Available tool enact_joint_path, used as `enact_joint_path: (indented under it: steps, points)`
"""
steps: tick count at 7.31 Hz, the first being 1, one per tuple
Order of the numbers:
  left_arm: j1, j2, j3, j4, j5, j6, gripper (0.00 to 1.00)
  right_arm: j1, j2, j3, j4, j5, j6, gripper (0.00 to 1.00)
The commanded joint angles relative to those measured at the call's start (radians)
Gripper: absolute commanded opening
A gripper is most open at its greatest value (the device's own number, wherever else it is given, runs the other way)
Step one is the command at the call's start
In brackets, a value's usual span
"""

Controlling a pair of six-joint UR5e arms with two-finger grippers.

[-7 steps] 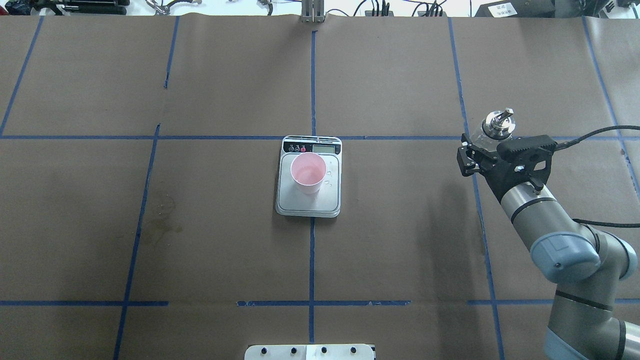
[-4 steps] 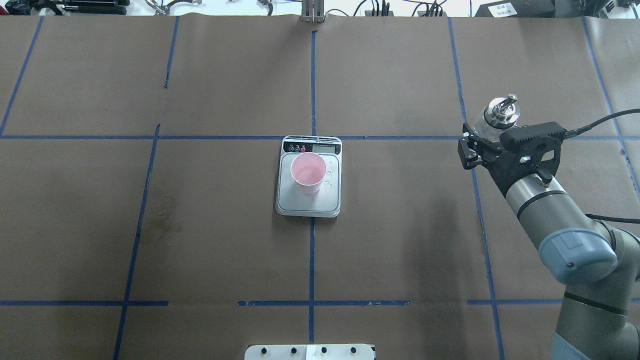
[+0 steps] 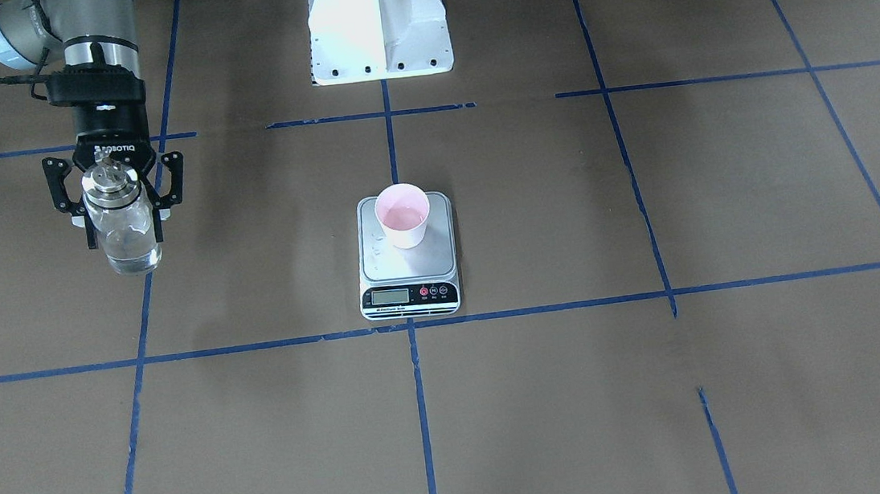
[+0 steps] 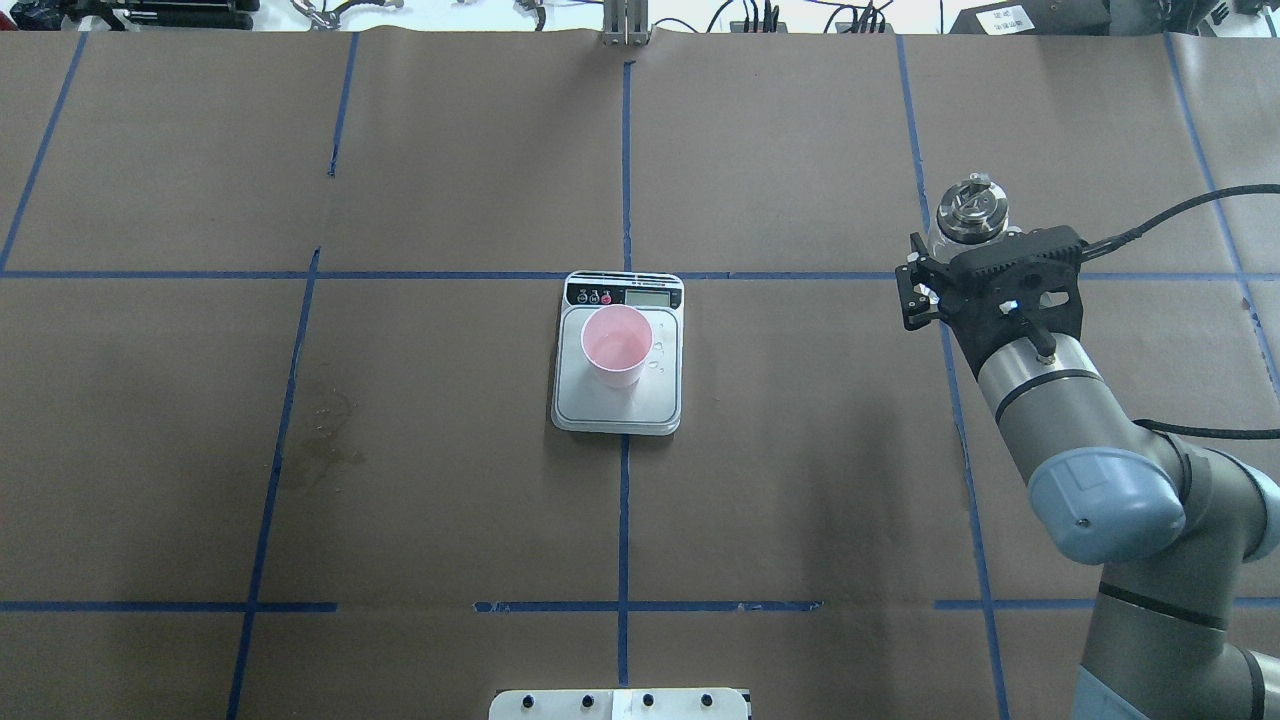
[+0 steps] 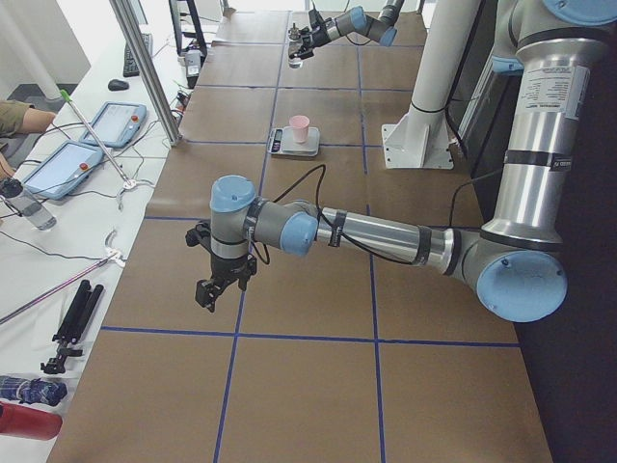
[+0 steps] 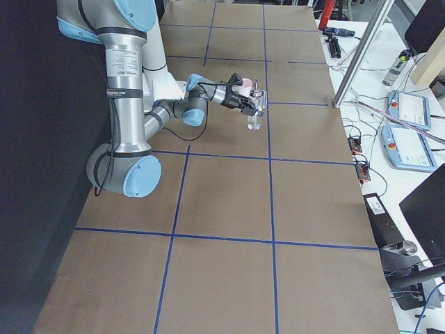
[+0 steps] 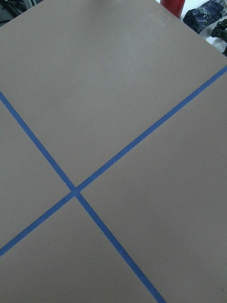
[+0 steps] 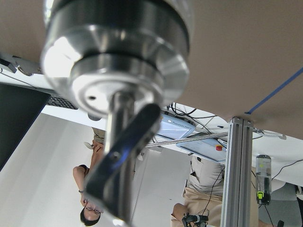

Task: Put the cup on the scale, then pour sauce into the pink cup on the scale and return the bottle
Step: 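Lift the sauce bottle with the right gripper toward the scale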

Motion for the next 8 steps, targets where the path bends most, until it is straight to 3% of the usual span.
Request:
enact_joint_path:
  steps: [1,3,6,7,8]
  points:
    - [0.000,-0.001,0.000,0.000,-0.001,0.001,1.00,-0.024,0.051,-0.034,-0.080,-0.074,-0.097,0.00]
    - [0.002,-0.009,0.023,-0.002,-0.003,0.001,1.00,-0.079,0.177,-0.080,-0.108,-0.149,-0.227,0.00]
    - [-0.002,-0.019,0.046,-0.003,-0.004,0.004,1.00,-0.114,0.186,-0.083,-0.138,-0.178,-0.324,0.00]
    - [-0.002,-0.019,0.045,0.000,-0.006,0.004,1.00,-0.145,0.191,-0.104,-0.213,-0.293,-0.362,0.00]
    - [-0.003,-0.016,0.046,0.000,-0.006,0.006,1.00,-0.160,0.223,-0.127,-0.253,-0.316,-0.363,0.00]
